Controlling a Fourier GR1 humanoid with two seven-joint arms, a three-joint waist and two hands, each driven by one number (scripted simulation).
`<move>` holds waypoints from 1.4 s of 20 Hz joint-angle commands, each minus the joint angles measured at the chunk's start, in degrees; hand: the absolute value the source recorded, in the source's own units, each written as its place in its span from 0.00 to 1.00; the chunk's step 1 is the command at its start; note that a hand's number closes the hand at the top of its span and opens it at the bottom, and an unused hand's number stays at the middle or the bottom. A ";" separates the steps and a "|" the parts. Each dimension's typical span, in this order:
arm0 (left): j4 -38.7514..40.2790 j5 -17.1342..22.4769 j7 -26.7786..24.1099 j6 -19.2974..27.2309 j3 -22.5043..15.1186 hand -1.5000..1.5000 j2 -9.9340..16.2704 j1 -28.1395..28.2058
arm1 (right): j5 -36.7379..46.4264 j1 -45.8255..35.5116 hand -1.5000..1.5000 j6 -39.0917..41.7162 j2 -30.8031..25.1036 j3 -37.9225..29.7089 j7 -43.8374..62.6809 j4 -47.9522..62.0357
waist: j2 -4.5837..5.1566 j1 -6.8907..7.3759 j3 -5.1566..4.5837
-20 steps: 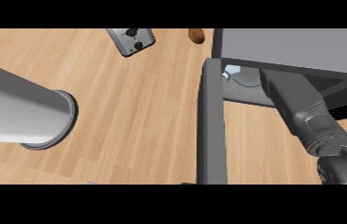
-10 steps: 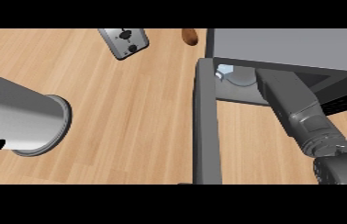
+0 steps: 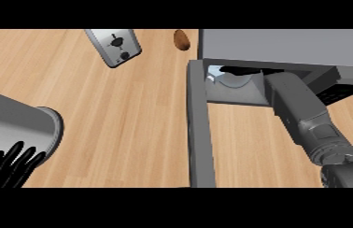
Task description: Pick up the milk, place it into the microwave and close the microwave
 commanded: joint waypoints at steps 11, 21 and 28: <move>3.98 -17.19 -2.81 -6.52 -9.48 0.00 -6.12 -1.32 | -4.76 14.36 0.00 18.64 9.06 -1.69 -10.06 -4.68 | -2.68 -4.56 -0.49; 15.03 -29.76 -8.99 -1.67 -13.08 1.00 -7.71 -12.50 | -2.47 30.48 0.00 17.56 8.88 3.55 -11.07 -13.85 | -3.31 -7.49 -0.68; 21.85 -39.63 -10.76 4.09 -19.58 1.00 -7.95 -16.56 | -3.53 44.69 0.00 22.28 5.32 4.94 -13.08 -23.64 | -3.27 -8.52 -0.74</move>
